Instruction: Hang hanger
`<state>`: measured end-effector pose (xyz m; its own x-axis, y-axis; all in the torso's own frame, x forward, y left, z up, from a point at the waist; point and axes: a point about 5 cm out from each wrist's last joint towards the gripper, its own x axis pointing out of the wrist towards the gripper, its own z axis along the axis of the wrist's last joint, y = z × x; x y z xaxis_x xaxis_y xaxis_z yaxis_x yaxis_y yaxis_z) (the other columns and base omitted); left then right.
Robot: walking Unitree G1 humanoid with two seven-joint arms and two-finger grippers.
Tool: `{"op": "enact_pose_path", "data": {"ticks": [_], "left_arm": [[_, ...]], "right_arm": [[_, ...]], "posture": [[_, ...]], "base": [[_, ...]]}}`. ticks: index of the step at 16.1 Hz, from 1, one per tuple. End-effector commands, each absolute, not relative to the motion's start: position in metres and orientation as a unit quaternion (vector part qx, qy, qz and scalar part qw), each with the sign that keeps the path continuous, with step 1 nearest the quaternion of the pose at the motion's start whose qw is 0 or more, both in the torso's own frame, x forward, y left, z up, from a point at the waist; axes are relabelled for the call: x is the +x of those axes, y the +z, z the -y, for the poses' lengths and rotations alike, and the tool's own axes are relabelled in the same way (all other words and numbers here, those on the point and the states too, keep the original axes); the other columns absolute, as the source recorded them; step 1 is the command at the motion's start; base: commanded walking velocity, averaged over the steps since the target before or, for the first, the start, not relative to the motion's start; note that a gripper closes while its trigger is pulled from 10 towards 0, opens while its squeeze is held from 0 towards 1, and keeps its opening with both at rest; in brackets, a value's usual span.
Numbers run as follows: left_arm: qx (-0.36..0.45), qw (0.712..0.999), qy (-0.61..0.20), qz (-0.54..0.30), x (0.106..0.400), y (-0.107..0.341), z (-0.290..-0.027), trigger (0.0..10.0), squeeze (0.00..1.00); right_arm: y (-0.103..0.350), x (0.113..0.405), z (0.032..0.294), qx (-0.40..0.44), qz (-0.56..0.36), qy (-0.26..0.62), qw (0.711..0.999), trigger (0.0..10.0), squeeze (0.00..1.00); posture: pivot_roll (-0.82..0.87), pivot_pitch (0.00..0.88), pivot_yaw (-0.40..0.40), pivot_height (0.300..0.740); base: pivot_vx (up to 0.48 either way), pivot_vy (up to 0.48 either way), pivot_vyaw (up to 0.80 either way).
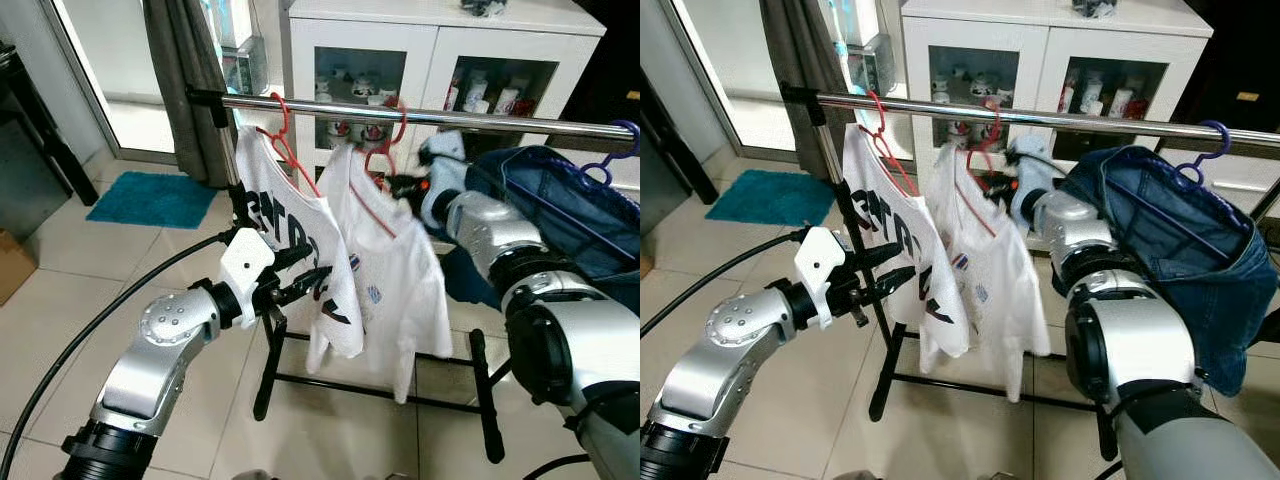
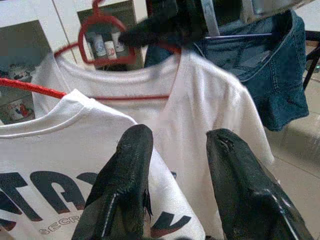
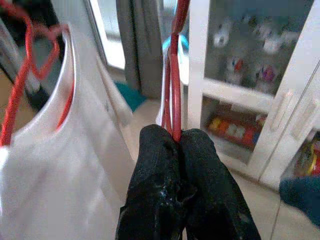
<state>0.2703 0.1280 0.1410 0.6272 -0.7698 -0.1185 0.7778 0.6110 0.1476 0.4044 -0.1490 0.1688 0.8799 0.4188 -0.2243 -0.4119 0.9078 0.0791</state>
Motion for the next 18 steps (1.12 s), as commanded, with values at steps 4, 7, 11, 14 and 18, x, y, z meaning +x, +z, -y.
{"op": "enact_pose_path", "data": {"ticks": [4,7,11,14,18], "left_arm": [[0.108,0.898,-0.425,-0.034,0.271,0.135,-0.129,10.0,0.00],[0.102,0.908,-0.404,-0.036,0.271,0.134,-0.134,10.0,0.00],[0.101,0.911,-0.399,-0.038,0.272,0.132,-0.135,10.0,0.00],[0.105,0.910,-0.399,-0.041,0.274,0.133,-0.137,10.0,0.00],[0.109,0.906,-0.406,-0.048,0.268,0.133,-0.139,10.0,0.00]], "right_arm": [[0.199,0.410,0.164,0.055,-0.025,0.188,0.980,0.0,0.00],[0.198,0.408,0.165,0.057,-0.007,0.201,0.978,0.0,0.00],[0.184,0.407,0.159,0.038,-0.036,0.180,0.982,0.0,0.00],[0.184,0.411,0.153,0.019,-0.071,0.136,0.988,0.0,0.00],[0.175,0.411,0.155,-0.007,-0.134,0.097,0.986,0.0,0.00]], "posture": [[-0.05,0.000,0.023,0.740],[-0.04,0.000,0.018,0.740],[-0.05,0.000,0.018,0.740],[-0.05,0.000,0.027,0.740],[-0.04,0.000,0.004,0.740]], "base": [[0.000,0.000,0.00],[0.000,0.000,0.00],[0.000,0.000,0.00],[0.000,0.000,0.00],[0.000,0.000,0.00]]}}
